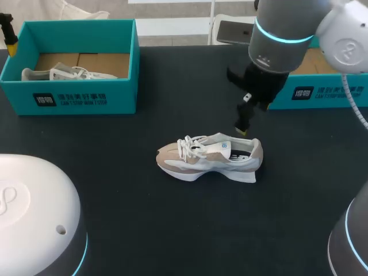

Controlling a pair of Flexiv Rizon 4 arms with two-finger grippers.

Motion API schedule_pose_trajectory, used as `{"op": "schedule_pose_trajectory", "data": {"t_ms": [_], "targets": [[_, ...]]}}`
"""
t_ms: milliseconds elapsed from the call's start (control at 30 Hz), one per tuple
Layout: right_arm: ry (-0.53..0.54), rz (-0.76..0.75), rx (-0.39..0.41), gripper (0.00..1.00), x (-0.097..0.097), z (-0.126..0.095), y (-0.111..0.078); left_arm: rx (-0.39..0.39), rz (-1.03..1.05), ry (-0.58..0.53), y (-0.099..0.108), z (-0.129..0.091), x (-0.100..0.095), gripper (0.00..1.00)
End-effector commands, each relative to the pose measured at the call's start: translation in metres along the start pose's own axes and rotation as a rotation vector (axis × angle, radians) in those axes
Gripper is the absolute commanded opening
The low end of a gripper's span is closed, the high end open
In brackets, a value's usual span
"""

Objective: Take the shoe out of the shoebox, open the shoe tongue, remove and reinsert the insole, then place the shoe into the shoebox

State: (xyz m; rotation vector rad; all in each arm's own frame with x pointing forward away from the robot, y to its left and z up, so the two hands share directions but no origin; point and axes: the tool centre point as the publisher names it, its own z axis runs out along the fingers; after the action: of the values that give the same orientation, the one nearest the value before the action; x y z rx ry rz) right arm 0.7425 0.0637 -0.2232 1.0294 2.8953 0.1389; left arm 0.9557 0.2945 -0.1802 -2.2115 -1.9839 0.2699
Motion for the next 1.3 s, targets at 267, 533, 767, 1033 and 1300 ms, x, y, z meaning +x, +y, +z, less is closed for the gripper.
{"op": "schedule_pose_trajectory", "data": {"t_ms": [267,533,767,1033,1300], "targets": [[0.133,-0.705,-0.111,1.00,0.005,0.000,-0.009,0.000,0.001,0.002,0.000,0.000,0.000,1.00],[0.166,-0.731,-0.165,1.00,0.002,0.007,-0.012,0.000,0.001,0.002,0.000,0.000,0.000,1.00],[0.227,-0.774,-0.398,1.00,-0.005,0.016,-0.035,0.000,0.001,0.002,0.000,0.000,0.000,1.00],[0.242,-0.763,-0.608,1.00,-0.025,0.021,-0.057,0.000,0.001,0.002,0.000,0.000,0.000,1.00],[0.287,-0.788,-0.792,1.00,-0.045,0.039,-0.077,0.000,0.001,0.002,0.000,0.000,0.000,1.00]]}}
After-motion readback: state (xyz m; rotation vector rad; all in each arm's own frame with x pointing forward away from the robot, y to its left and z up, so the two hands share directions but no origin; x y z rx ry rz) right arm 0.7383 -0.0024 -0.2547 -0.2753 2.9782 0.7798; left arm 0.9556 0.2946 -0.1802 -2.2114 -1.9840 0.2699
